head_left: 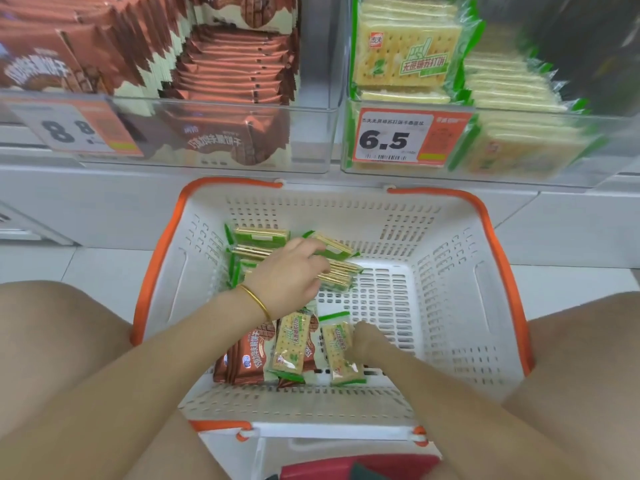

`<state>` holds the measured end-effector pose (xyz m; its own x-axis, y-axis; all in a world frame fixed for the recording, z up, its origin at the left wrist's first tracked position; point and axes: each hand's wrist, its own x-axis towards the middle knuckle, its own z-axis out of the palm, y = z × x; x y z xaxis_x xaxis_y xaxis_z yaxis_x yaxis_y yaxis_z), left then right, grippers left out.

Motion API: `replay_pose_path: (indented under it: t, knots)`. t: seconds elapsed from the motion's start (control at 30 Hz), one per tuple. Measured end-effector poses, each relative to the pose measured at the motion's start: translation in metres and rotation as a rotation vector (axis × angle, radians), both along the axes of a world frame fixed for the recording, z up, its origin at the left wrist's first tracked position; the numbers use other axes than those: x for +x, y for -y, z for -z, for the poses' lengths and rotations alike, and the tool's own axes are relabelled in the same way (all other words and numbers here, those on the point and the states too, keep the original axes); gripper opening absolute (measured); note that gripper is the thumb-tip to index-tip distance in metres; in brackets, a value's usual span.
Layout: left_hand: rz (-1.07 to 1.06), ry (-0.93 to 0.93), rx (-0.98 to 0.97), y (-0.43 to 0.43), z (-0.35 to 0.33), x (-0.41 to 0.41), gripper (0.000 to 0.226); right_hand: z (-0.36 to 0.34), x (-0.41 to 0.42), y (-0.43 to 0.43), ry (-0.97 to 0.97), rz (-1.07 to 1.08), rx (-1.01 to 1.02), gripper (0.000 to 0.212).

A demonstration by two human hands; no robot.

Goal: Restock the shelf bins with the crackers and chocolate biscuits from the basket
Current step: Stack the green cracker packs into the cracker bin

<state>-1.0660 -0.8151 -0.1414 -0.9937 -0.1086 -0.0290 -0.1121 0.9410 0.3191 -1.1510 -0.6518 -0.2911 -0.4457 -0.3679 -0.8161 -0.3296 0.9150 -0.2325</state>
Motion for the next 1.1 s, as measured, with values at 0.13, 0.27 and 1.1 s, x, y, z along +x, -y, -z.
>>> replay_pose_path:
  t: [0.13,0.27,1.1]
  knots:
    - [-0.019,0.074,0.041,-0.002,0.001,0.0,0.027,-0.006,0.009,0.001,0.106,0.178,-0.055,0.045]
    - [-0.028,0.12,0.055,-0.003,-0.002,0.005,0.029,-0.01,0.014,0.013,0.123,0.273,-0.08,0.045]
    - [-0.334,-0.126,0.915,-0.018,-0.144,-0.032,0.027,-0.28,-0.067,-0.017,0.403,0.593,-1.257,0.058]
